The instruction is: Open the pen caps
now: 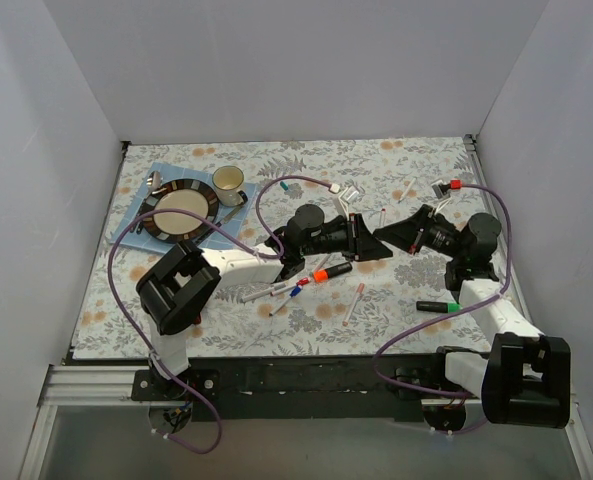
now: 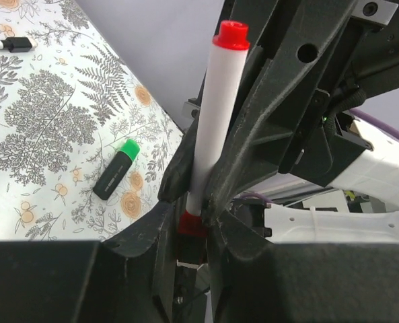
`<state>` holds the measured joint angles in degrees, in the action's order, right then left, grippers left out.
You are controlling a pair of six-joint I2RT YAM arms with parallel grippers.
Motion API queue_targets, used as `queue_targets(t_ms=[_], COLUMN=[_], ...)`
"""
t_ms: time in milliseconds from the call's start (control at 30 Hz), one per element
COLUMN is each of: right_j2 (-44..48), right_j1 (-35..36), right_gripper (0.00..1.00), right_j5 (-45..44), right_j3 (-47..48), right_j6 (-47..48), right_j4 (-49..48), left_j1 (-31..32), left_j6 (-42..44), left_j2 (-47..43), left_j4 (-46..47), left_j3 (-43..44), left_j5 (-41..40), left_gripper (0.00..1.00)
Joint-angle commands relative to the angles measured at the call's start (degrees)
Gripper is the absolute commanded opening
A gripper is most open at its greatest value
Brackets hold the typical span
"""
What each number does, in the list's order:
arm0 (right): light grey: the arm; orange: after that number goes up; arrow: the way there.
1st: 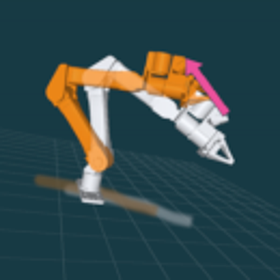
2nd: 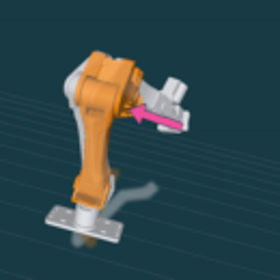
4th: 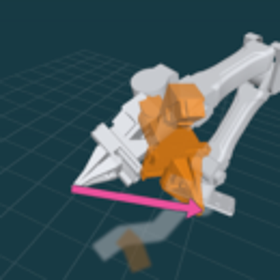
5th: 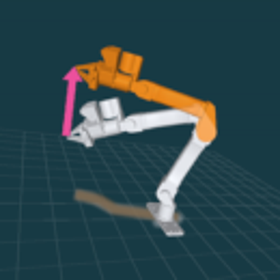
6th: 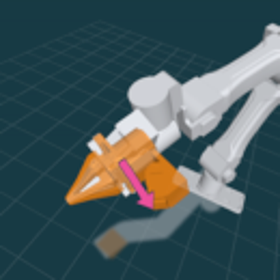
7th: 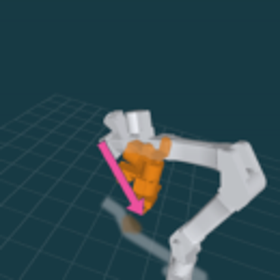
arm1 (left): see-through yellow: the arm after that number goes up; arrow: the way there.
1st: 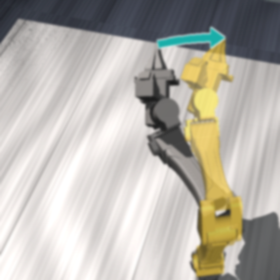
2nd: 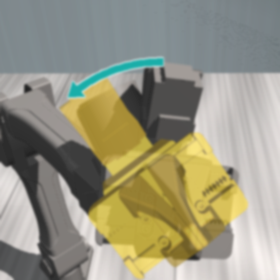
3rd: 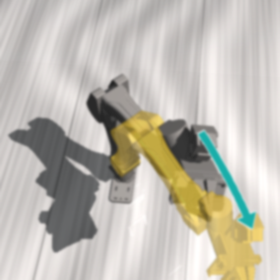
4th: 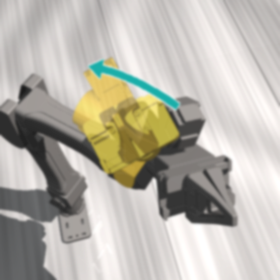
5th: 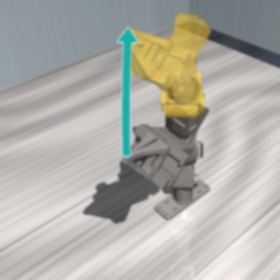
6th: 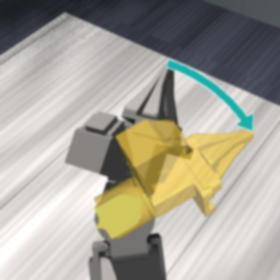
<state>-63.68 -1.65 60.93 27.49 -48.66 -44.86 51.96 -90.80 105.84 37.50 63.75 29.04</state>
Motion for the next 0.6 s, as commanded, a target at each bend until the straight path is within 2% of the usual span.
queue_targets(t_ms=[0, 200, 367, 567], right_j2=[-0.48, -4.25, -8.64, -11.46], right_j1=[0.43, -5.81, -7.4, -8.46], right_gripper=[0.01, 0.01, 0.01, 0.01], right_j5=[1.65, -2.3, -6.43, -9.16], right_j3=[4.24, 10.91, 14.52, 19.18], right_j6=[0.24, -1.61, -5.91, -6.53], right_j4=[-0.67, -1.37, -6.64, -7.78], left_j1=[0.07, 0.07, 0.07, 0.07], left_j6=[0.8, 2.65, 4.23, 5.64], left_j2=[-0.11, -1.86, -3.8, -3.63], left_j4=[-0.93, -1.64, -3.92, -6.03], left_j3=[1.03, -3.53, -7.75, -10.22], left_j5=[2.51, 6.82, 9.28, 10.78], left_gripper=[0.0, 0.0, 0.0, 0.0])
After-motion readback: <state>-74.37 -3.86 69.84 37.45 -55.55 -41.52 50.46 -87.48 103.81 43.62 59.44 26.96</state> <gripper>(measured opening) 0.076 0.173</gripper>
